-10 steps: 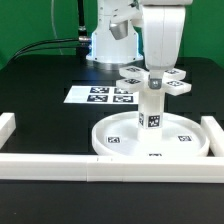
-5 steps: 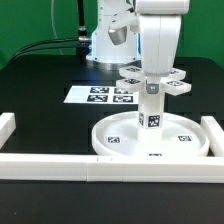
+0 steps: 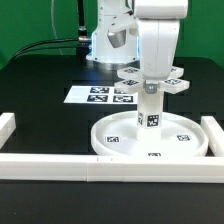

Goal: Assemble round table

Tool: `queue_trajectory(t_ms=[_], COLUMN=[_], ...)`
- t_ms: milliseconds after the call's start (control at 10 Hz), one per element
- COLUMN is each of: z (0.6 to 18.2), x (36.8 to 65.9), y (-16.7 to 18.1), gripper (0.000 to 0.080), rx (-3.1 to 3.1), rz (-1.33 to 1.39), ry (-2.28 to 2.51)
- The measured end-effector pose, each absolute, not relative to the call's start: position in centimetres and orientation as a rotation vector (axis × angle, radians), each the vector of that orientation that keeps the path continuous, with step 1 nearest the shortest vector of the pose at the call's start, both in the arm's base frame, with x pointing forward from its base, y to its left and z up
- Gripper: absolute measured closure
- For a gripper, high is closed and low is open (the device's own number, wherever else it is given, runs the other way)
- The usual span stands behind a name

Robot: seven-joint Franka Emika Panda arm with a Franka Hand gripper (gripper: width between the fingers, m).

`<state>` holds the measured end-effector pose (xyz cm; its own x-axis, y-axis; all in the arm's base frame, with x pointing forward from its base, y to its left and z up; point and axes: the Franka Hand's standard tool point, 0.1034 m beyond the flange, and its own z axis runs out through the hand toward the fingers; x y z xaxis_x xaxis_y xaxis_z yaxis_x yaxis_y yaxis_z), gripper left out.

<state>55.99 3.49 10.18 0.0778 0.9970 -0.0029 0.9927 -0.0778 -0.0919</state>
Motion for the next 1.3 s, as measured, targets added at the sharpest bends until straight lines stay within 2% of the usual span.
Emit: queue_trajectory(t_ms=[300, 600, 1300], z=[10.18, 10.15, 10.03], x=[55.99, 55.97, 55.73], y=[3.46, 3.42, 3.99], gripper=[0.035, 0.0349, 0.0348], rx=[-2.302, -2.515, -3.076], rz=[0.101, 0.112, 0.105], ry=[-2.039, -1.781, -0.4])
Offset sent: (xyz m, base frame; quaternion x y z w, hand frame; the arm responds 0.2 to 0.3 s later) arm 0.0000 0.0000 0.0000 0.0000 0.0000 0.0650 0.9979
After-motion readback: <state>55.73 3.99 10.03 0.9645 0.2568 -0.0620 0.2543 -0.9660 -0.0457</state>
